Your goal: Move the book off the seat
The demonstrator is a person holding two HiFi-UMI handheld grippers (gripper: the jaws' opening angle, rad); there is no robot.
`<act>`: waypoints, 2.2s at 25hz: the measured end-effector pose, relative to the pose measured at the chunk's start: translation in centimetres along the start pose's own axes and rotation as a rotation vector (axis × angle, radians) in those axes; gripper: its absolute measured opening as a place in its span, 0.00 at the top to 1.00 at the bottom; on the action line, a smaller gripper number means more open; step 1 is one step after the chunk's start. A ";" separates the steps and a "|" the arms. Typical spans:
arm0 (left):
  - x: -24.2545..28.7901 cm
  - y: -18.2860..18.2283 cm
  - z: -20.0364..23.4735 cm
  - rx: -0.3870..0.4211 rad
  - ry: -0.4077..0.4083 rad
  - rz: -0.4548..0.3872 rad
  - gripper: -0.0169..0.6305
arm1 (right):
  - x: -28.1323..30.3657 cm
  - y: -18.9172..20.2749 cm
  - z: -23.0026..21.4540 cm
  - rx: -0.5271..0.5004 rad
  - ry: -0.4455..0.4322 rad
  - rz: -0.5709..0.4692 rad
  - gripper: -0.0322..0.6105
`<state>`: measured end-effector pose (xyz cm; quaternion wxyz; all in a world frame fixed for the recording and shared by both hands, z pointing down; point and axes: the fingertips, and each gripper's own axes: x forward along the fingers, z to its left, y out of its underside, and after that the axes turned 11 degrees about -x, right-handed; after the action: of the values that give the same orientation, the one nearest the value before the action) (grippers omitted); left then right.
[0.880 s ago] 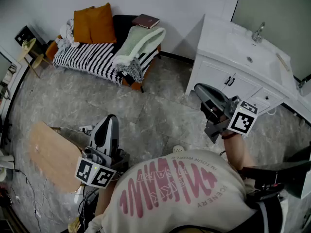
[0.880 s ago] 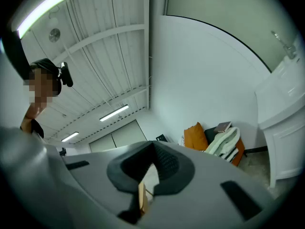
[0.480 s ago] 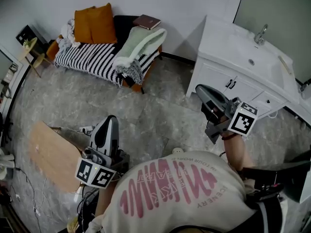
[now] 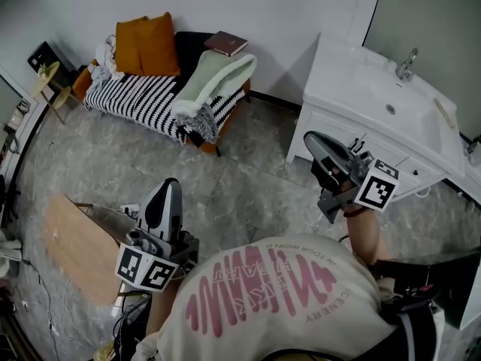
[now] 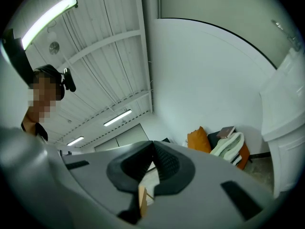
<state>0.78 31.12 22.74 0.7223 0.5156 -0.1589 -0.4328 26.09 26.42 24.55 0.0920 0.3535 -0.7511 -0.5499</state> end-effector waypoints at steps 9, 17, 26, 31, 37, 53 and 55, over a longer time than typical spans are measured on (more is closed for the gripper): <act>3.9 1.8 -0.4 0.089 -0.051 -0.038 0.96 | -0.8 0.2 -4.2 -0.218 0.011 0.165 0.93; 6.7 1.0 -1.3 0.082 -0.026 -0.055 0.96 | -1.4 -0.1 -7.3 -0.131 0.026 0.113 0.93; 9.5 0.8 0.3 0.124 -0.084 -0.019 0.96 | -1.0 0.1 -11.4 -0.029 0.035 0.092 0.93; 12.7 0.2 2.4 0.153 -0.082 -0.018 0.96 | 1.3 -0.6 -14.7 -0.075 0.037 0.105 0.93; 19.0 0.1 7.0 0.093 -0.073 -0.023 0.96 | 3.3 -1.2 -20.1 -0.087 0.092 0.151 0.93; 30.2 -0.7 14.5 0.089 -0.064 0.017 0.96 | 11.0 -3.7 -29.6 -0.055 0.129 0.176 0.93; 30.5 -0.7 15.2 0.086 -0.075 0.011 0.96 | 11.9 -3.8 -30.3 -0.058 0.122 0.182 0.93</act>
<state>7.69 -2.27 21.84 0.6954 0.5287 -0.2069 -0.4406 34.92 -4.74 29.66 0.1972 0.3137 -0.7569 -0.5383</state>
